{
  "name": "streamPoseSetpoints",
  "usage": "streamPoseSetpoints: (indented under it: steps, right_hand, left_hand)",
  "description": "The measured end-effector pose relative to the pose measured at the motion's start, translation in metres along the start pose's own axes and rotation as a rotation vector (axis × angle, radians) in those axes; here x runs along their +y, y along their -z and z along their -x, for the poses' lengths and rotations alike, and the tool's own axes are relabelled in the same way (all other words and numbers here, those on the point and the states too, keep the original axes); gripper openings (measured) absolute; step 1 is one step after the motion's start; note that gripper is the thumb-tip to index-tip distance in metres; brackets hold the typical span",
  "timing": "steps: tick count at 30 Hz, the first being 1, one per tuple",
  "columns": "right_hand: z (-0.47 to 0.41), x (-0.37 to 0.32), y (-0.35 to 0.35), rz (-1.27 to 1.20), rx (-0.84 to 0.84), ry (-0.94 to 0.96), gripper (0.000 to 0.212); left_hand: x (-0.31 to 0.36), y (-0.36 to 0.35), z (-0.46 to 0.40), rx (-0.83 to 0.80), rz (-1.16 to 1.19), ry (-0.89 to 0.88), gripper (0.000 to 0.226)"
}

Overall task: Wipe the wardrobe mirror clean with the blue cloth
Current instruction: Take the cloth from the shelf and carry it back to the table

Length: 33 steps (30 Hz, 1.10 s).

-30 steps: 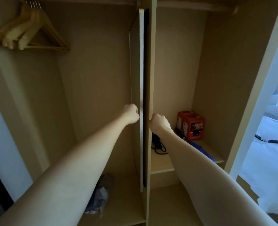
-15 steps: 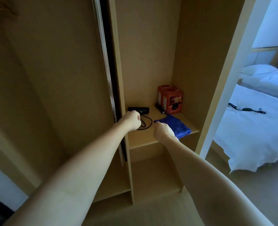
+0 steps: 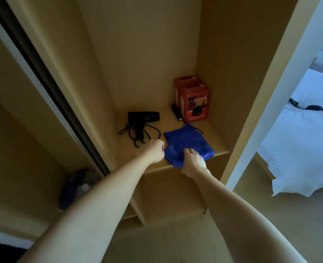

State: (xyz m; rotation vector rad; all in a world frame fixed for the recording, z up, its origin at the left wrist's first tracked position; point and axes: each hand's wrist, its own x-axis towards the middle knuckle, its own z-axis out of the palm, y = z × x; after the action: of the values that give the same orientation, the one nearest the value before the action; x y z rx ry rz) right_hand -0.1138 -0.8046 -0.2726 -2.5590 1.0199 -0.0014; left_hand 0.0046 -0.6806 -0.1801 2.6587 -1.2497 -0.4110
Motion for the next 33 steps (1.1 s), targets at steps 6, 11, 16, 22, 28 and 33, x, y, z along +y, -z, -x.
streamPoseSetpoints:
  steps: [6, 11, 16, 22, 28, 33]
  right_hand:
    - [-0.049, 0.026, -0.025, 0.251, -0.136, 0.075, 0.094]
    - [-0.061, 0.031, -0.038, 0.317, 0.018, 0.113, 0.083]
    - [-0.066, 0.030, -0.033, 0.316, 0.059, 0.124, 0.070]
    - [-0.062, 0.027, 0.009, 0.064, -0.099, 0.026, 0.054]
    - [-0.005, 0.034, 0.055, -0.305, 0.130, -0.112, 0.040]
    - [0.047, 0.059, 0.099, -0.140, 0.066, -0.212, 0.037]
  left_hand:
    - [0.015, -0.022, -0.043, -0.056, -0.010, 0.022, 0.013]
    - [0.013, -0.034, -0.066, -0.091, 0.020, 0.055, 0.010]
    - [0.011, -0.041, -0.071, -0.124, 0.040, 0.070, 0.015]
    - [0.014, -0.020, -0.061, -0.089, -0.062, 0.018, 0.017]
    - [0.033, 0.016, -0.040, -0.031, -0.075, -0.088, 0.014]
    - [0.085, 0.024, -0.032, -0.053, -0.025, -0.233, 0.014]
